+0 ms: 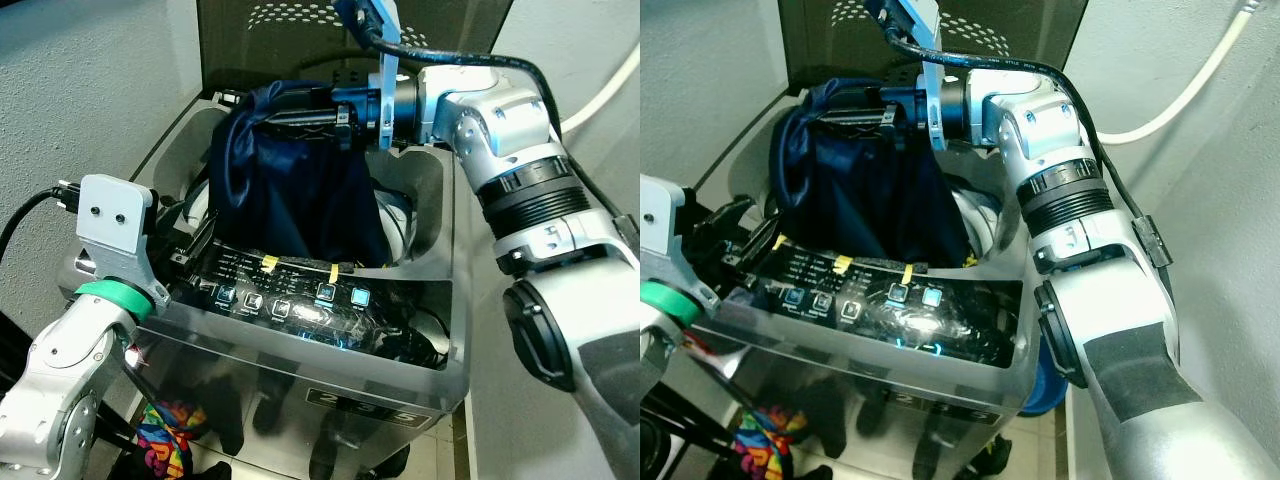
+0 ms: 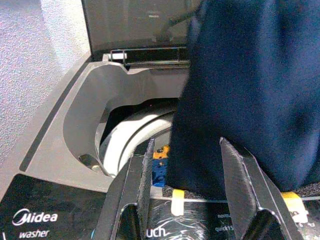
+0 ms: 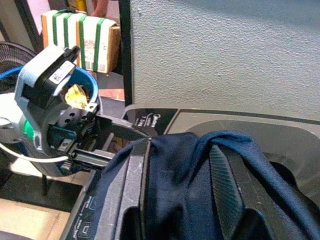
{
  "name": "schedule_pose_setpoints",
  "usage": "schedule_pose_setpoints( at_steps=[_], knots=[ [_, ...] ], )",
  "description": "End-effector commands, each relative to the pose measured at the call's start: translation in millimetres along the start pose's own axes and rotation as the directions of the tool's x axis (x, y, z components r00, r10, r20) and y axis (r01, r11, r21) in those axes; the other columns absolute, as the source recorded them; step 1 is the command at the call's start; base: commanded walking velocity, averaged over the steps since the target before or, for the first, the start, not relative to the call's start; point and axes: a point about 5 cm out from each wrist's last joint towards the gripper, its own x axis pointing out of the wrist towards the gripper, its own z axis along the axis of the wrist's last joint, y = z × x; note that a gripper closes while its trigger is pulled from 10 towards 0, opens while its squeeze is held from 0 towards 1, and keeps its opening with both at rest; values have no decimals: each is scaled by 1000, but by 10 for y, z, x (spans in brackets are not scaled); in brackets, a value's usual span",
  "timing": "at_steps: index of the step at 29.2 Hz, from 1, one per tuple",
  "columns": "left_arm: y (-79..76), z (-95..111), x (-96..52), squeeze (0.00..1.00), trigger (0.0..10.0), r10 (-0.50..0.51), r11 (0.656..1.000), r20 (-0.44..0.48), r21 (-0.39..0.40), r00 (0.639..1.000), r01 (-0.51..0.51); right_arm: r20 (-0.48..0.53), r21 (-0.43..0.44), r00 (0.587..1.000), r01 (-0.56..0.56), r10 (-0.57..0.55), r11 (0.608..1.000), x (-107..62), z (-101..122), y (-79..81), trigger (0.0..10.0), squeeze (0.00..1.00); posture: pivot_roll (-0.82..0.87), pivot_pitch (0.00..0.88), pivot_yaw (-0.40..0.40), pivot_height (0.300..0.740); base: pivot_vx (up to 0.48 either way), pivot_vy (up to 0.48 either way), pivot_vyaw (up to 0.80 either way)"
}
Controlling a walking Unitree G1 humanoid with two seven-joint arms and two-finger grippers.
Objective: Clothes washing
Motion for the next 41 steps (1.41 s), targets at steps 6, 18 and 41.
schedule_pose_setpoints(
  at_steps=[6,18,41],
  knots=[
    [0,-32,-27,0,10000,-5,1000,-24,-12,1000,5,37,-68,998,59,-57,996,-40,242,-59,10000,0,191,39,-6,740,0,0,0],
    [75,-21,29,0,10000,33,999,-28,8,999,-33,163,-97,808,584,-565,806,-127,354,-386,10000,0,194,29,11,740,0,0,0],
    [69,-31,12,0,10000,46,999,-36,-26,998,-47,-393,-181,909,68,-136,981,320,-834,22,10000,0,199,40,10,740,0,0,0]
  ],
)
